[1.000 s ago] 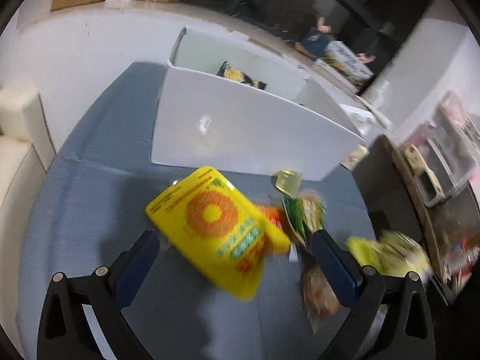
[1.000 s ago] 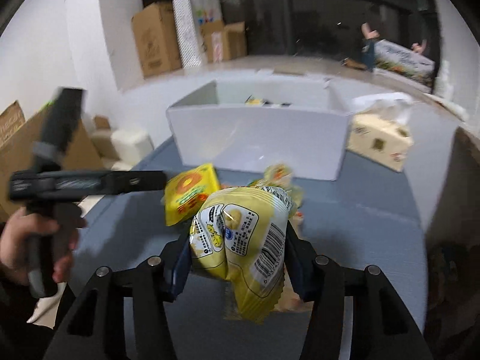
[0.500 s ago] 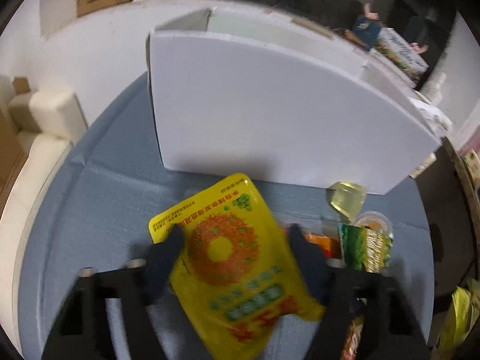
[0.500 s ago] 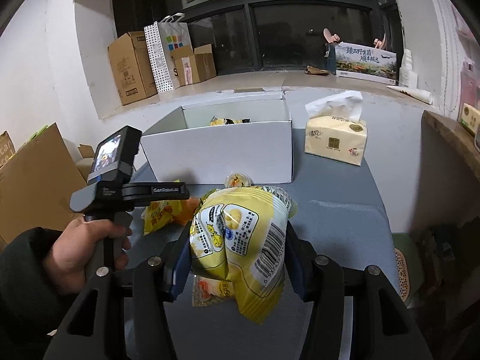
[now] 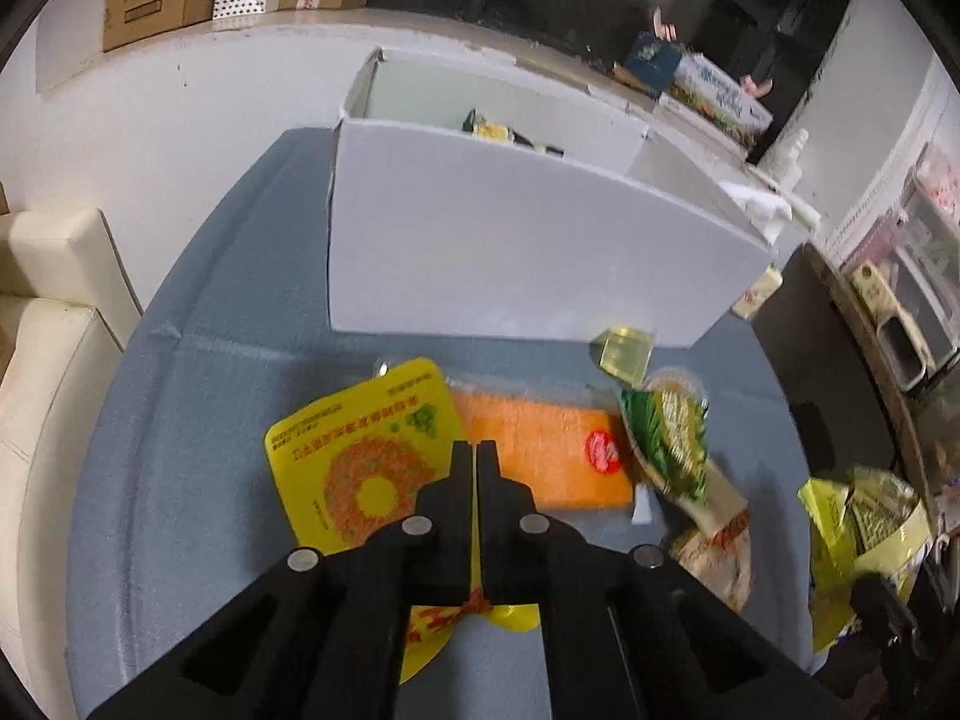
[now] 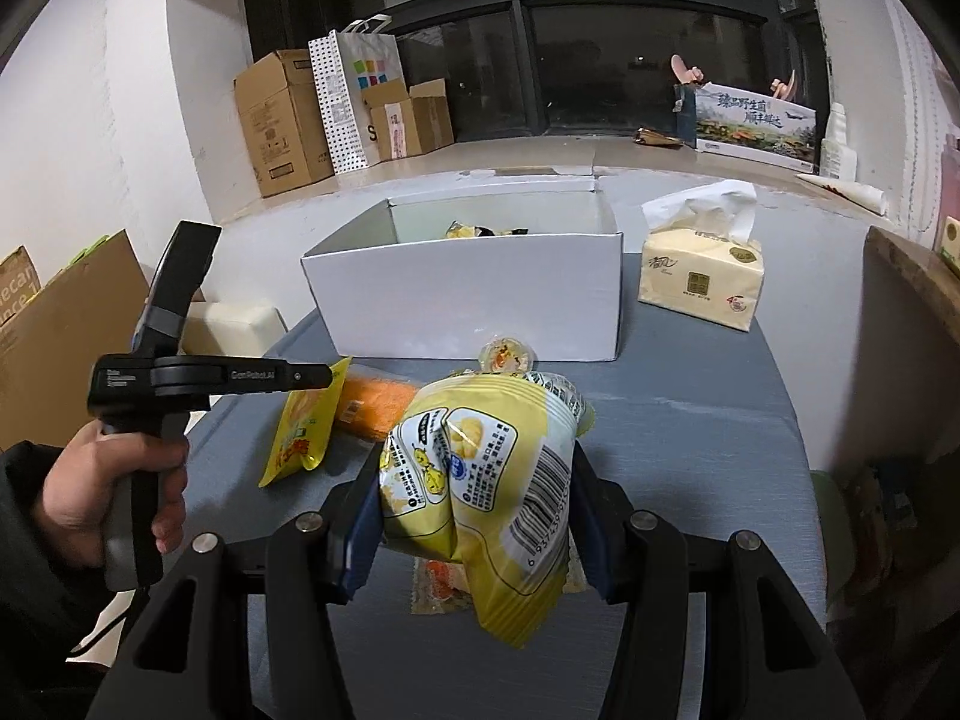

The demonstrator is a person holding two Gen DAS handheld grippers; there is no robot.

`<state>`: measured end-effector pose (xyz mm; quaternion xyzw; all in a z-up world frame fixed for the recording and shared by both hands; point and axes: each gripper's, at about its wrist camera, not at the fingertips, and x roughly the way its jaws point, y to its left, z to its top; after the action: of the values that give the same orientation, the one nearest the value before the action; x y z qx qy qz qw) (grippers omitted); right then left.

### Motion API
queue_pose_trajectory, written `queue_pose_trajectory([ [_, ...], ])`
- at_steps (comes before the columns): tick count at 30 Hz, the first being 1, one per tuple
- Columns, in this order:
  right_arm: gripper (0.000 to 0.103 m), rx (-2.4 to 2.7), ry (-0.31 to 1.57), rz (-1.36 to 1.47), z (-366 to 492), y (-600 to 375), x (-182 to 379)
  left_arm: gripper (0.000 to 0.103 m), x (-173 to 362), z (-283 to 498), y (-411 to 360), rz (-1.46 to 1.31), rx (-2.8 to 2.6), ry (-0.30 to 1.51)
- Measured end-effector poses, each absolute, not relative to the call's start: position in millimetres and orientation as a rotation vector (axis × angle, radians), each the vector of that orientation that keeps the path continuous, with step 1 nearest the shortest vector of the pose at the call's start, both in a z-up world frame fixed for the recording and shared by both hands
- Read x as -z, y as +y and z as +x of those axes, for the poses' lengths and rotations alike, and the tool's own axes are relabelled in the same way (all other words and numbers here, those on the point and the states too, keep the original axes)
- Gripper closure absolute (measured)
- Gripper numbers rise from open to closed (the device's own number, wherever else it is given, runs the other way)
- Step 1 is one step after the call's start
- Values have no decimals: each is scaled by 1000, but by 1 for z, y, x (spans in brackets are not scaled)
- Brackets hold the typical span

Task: Organize snacks
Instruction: 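Grasp the yellow packet with the orange ring using the left tool, then carry the yellow packet with the left tool while the right tool carries the pale yellow bag into the box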

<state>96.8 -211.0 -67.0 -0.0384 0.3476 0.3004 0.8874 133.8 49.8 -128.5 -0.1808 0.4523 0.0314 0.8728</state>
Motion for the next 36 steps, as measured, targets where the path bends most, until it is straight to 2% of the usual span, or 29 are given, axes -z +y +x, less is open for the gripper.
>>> queue_pose_trajectory([
  [1, 44, -628, 723, -86, 96, -210, 67, 80, 131, 136, 49, -371, -84, 972],
  [3, 44, -631, 719, -95, 95, -208, 67, 6, 136, 128, 52, -382, -113, 1000],
  [4, 44, -633, 720, -96, 95, -207, 68, 1, 136, 122, 53, -384, -133, 992],
  [14, 44, -648, 722, -101, 92, -206, 71, 0, 162, 116, 54, -398, -265, 1030],
  [19, 44, -657, 732, -103, 92, -202, 74, 3, 167, 114, 36, -237, -302, 1018],
  [22, 44, -665, 731, -107, 91, -201, 74, 17, 164, 106, 33, -180, -269, 993],
  [24, 44, -668, 733, -105, 91, -200, 75, 37, 160, 101, 32, -142, -215, 984],
  [25, 44, -668, 734, -106, 91, -200, 75, 43, 157, 98, 32, -126, -199, 977],
  [26, 44, -670, 733, -108, 90, -199, 75, 56, 154, 96, 32, -116, -193, 968],
  [27, 44, -672, 733, -110, 90, -199, 75, 61, 150, 93, 33, -107, -183, 958],
  [36, 44, -673, 729, -111, 90, -197, 73, 74, 112, 74, 38, -113, -93, 898],
])
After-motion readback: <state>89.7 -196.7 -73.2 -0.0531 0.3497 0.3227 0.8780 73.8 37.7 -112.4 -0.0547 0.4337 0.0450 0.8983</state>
